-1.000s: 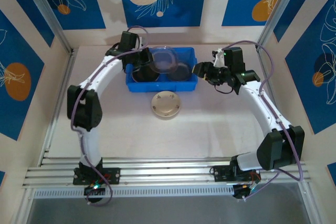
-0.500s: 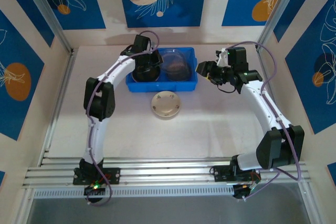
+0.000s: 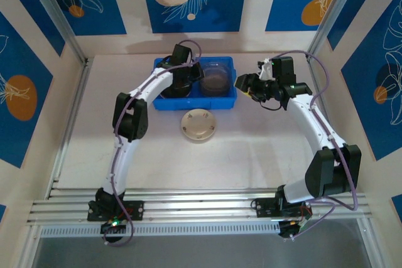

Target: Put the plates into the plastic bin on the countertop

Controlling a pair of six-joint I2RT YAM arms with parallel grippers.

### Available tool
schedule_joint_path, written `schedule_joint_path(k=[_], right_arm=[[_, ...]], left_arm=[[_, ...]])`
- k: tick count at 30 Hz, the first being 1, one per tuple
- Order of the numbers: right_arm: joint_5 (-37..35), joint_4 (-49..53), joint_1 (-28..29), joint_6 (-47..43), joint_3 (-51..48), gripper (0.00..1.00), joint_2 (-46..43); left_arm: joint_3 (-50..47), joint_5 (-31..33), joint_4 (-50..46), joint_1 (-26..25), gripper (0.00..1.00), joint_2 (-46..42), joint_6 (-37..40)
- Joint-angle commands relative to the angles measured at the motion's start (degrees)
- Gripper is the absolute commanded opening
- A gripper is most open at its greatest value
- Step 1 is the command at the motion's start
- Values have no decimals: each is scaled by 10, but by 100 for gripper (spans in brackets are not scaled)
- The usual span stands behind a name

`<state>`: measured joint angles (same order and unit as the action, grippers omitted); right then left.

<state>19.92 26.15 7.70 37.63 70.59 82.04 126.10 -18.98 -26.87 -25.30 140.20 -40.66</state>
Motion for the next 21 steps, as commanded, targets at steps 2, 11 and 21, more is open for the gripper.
schedule_joint_path(k=[2, 11, 21], right_arm=[[12, 8, -6, -10, 11, 52, 6], [15, 6, -6, -8, 18, 52, 13], [8, 16, 8, -13, 28, 52, 13]], left_arm=[[23, 18, -28, -5, 0, 18, -10], [36, 8, -36, -5, 2, 41, -15], [54, 16, -46, -9, 59, 42, -10]])
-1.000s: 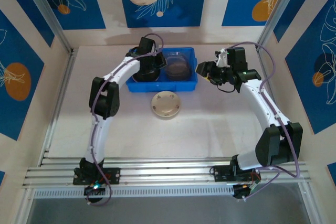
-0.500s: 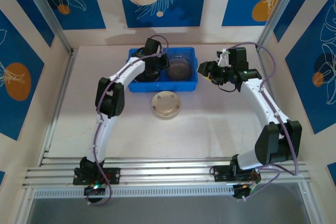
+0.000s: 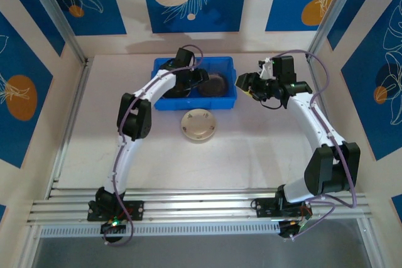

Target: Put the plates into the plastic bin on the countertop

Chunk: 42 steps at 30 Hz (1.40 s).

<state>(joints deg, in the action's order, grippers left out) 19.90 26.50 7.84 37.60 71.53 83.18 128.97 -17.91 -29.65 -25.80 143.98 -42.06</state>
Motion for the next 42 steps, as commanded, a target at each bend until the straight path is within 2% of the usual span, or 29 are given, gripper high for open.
schedule_joint_path(k=[1, 12, 19, 22, 31, 36, 42], right_arm=[[4, 16, 10, -14, 19, 52, 0], [-52, 32, 48, -25, -19, 50, -22], [-67, 36, 64, -18, -41, 50, -44], [-70, 37, 69, -17, -44, 50, -47], [-57, 32, 77, -22, -44, 44, -23], [-55, 33, 101, -28, -54, 31, -1], [-76, 38, 140, -24, -68, 32, 22]], left_arm=[[31, 6, -21, -4, 60, 4, 6], [58, 12, -33, -11, 71, -36, 32], [33, 56, -74, -11, 74, -73, 64], [9, 71, -66, -10, 74, -91, 71], [6, 40, -38, -12, 68, -80, 63], [-51, 24, 1, -17, 67, -131, 68], [-205, -2, 30, -31, 67, -276, 88]])
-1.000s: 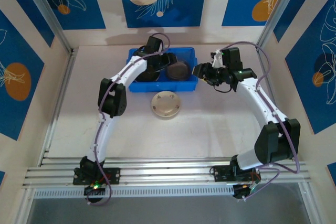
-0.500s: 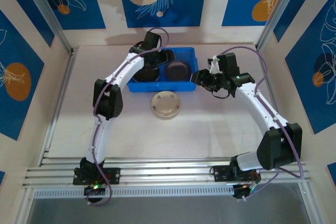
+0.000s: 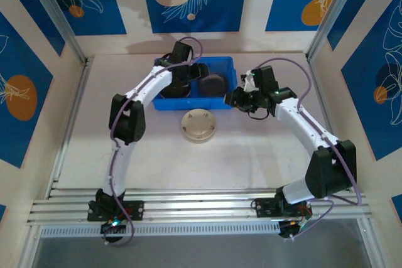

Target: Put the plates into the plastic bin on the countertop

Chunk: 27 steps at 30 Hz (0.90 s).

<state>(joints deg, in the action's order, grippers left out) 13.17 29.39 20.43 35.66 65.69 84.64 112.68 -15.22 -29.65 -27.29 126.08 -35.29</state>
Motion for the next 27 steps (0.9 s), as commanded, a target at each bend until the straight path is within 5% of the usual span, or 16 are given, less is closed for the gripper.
schedule_joint_path(k=[1, 9, 16, 19, 27], right_arm=[[-13, 9, 20, -4, -12, 33, 11], [-22, -5, 46, 25, -29, 42, 28], [-26, -20, 52, 57, -68, 46, 21], [-27, -25, 52, 62, -79, 38, 27], [-40, -16, 52, 61, -56, 37, 97]], left_arm=[[-75, -29, 31, -20, 68, -128, 26], [-312, 1, 26, -38, 71, -349, 44], [-506, 1, 85, -63, 75, -494, -21], [-569, 19, 87, -74, 74, -535, -41], [-645, 30, 103, -79, 73, -570, -63]])
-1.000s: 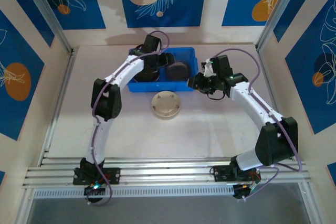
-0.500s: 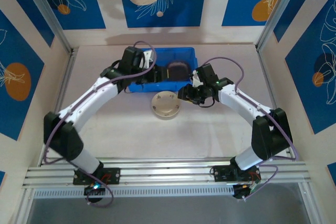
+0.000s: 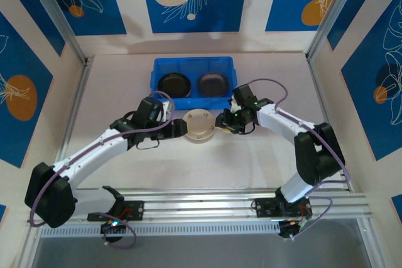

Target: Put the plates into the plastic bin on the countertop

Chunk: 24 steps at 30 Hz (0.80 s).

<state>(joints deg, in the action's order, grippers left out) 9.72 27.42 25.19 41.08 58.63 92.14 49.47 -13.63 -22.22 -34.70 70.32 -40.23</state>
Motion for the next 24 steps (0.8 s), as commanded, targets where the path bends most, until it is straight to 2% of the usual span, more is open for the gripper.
schedule_joint_path(k=[1, 17, 24], right_arm=[[-3, 3, 4, 7, 18, 37, 32], [6, -30, 18, 23, 51, 36, 133], [16, -68, 19, 49, 45, 31, 149]], left_arm=[[-16, 16, 30, -4, 73, -12, -13], [-29, 38, 34, -1, 72, -1, 26], [-39, 35, 41, 3, 71, 4, 26]])
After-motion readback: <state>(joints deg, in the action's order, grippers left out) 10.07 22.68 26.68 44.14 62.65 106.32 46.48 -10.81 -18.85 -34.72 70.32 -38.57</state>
